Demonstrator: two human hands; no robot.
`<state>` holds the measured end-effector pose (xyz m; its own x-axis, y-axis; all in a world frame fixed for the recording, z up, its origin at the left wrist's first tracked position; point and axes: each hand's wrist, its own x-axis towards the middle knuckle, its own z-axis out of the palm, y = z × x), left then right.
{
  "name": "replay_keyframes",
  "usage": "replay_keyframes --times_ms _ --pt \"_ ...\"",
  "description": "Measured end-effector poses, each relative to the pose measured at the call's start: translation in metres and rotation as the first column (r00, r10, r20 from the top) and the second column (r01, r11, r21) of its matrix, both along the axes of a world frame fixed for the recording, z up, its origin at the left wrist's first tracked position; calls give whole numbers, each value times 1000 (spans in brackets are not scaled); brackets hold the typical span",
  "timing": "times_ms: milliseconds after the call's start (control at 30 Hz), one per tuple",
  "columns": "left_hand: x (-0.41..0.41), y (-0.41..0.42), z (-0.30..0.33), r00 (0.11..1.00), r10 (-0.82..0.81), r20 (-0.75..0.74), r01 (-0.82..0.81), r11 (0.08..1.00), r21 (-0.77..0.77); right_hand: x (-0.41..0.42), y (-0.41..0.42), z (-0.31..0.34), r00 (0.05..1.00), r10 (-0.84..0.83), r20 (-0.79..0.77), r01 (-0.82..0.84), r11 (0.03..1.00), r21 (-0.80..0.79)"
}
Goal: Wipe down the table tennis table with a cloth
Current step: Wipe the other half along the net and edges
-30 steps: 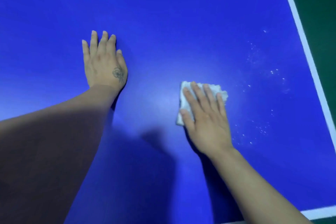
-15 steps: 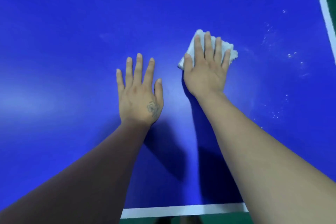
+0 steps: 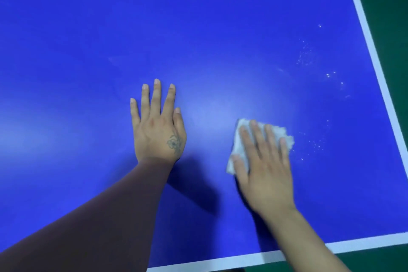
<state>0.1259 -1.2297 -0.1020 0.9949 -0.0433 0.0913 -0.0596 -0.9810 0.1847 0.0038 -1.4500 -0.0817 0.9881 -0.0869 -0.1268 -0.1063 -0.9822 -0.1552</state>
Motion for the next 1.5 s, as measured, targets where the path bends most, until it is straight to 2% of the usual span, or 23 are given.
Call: replay_keyframes --times_ms 100,200,267,367,500,633,800,900,967,1033,1100,1233,1367,1500 --pt "1 0 -1 1000 5 4 -5 1000 7 59 -25 -2 991 -136 15 137 989 -46" --pt "2 1 -4 1000 4 16 -4 1000 3 141 -32 -8 975 -216 50 217 976 3" --pt "1 2 -5 1000 0 25 0 1000 -8 191 -20 -12 977 -208 51 206 978 35" --pt "2 2 -7 999 2 37 -1 1000 -28 229 19 -15 992 -100 73 99 995 19" --pt "2 3 -8 999 8 31 -8 1000 -15 203 64 -16 990 42 134 -43 999 9" --pt "2 2 -10 1000 26 11 -25 999 -32 134 58 -13 984 129 120 -128 992 -17" --pt "3 3 -9 1000 8 16 -7 997 -80 81 38 -13 991 108 85 -106 994 -27" --pt "2 2 -4 1000 1 -18 -3 993 -120 96 48 -14 996 54 76 -52 998 -26" --pt "-2 7 0 1000 -12 -16 7 958 -286 114 60 -15 997 29 66 -29 1000 2" --pt "-6 18 5 999 -36 2 32 859 -510 139 74 -18 996 40 85 -42 999 12" --pt "-15 36 14 998 18 60 22 800 -600 169 94 -17 992 90 83 -93 995 38" --pt "-38 87 27 972 220 79 -116 746 -656 231 136 -17 987 145 70 -150 986 66" --pt "-63 143 30 949 305 83 -203 788 -581 275 189 -16 969 246 11 -246 967 62" --pt "-79 167 35 921 386 50 -294 775 -560 278 233 -9 922 387 0 -387 922 7"
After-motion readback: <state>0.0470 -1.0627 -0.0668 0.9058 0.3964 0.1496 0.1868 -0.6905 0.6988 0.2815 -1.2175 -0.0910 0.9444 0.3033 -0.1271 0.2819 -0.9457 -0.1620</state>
